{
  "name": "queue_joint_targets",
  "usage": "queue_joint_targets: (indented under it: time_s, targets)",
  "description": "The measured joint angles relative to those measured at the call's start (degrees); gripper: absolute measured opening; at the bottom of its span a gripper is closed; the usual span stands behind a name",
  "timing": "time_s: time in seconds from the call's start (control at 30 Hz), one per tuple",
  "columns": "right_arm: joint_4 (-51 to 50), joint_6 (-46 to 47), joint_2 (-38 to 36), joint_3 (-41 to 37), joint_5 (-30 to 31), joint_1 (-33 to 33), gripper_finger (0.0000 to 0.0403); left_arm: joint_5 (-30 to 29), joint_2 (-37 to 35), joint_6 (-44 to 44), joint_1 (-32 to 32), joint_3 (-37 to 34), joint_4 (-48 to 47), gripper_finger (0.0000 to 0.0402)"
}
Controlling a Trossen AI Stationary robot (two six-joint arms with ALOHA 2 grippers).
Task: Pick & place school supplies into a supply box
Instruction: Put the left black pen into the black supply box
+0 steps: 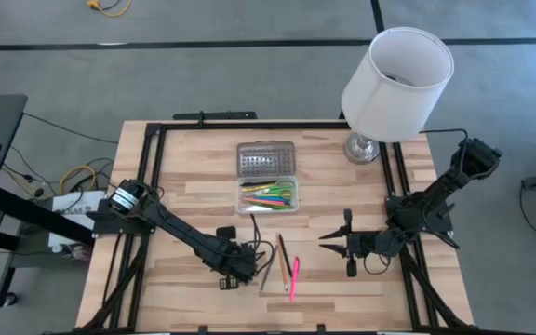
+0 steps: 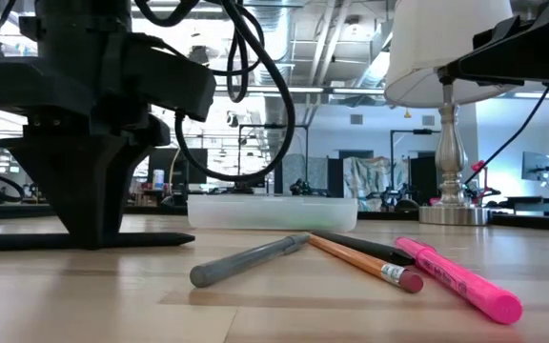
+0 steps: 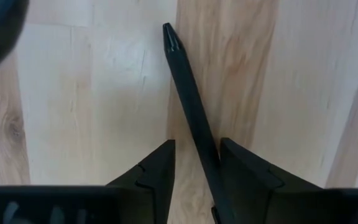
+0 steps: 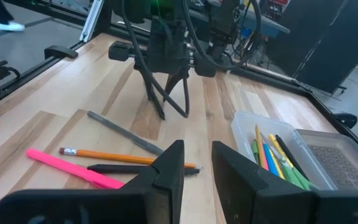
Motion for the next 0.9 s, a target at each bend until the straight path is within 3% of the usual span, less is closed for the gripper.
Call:
queue_joint_targets:
  time_s: [0.4,0.9]
  targets:
    - [0.0,0.0,0.0,0.0,0.0,0.0,0.0077,-0.6,0.0,1.8,0.0,0.0,-0.1,0.0044]
    - [-0.1,0.0,0.0,0.0,0.0,0.0,0.0077,-3.5,0.0,2.4,0.0,0.0,-0.2,0.0039]
